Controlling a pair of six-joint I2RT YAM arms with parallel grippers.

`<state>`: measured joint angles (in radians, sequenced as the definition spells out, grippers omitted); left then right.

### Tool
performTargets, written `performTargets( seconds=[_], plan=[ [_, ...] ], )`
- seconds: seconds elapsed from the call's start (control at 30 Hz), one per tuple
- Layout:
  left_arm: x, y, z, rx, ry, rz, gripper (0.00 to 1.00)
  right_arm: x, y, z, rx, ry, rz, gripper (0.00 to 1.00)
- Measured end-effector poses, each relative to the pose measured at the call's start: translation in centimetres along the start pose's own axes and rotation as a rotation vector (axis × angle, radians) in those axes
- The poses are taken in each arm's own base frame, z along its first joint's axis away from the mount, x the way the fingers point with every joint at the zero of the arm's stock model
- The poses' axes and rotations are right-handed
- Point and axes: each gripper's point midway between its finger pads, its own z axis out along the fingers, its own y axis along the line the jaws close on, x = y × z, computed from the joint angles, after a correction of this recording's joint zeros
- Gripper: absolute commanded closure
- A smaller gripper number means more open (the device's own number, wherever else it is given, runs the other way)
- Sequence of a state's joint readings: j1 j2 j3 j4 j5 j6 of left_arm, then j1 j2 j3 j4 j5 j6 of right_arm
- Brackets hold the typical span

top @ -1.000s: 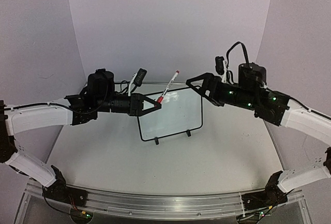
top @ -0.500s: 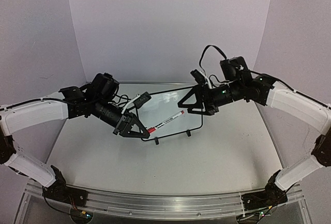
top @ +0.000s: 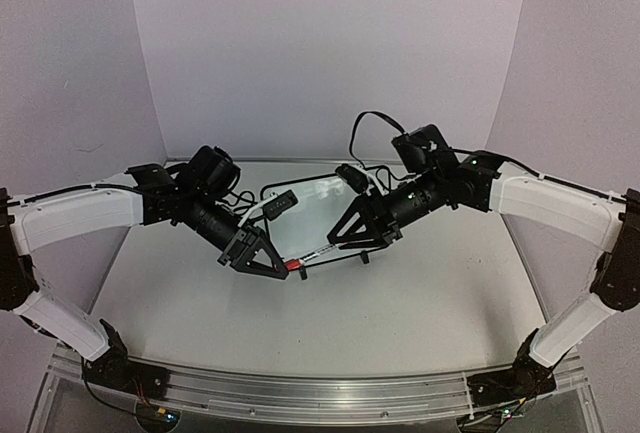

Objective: Write a sentence on the whiteboard
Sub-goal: Open the pen cap of the whiteboard marker.

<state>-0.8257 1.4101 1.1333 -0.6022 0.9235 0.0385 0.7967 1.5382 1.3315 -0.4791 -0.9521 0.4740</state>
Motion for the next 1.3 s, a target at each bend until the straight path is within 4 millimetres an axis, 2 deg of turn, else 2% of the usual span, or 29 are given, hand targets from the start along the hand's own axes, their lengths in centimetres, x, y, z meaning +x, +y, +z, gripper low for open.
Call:
performTargets(
  seconds=[0.3,0.83,1.07,1.3],
  plan=[
    [-0.2,-0.3,0.0,0.02,-0.002,0.016,1.0,-0.1,1.5,0.6,-0.069,0.005,-0.027,0.67],
    [-0.4,-0.8,0.0,0.044,-0.004,0.022,1.0,0.1,1.6,0.7,-0.088,0.013,-0.025,0.82],
    [-0.4,-0.9,0.0,0.052,-0.002,0.027,1.0,0.4,1.5,0.7,-0.086,0.023,-0.034,1.0],
    [-0.4,-0.9,0.1,0.053,0.005,0.037,1.0,0.6,1.4,0.6,-0.081,0.026,-0.058,1.0]
  ],
)
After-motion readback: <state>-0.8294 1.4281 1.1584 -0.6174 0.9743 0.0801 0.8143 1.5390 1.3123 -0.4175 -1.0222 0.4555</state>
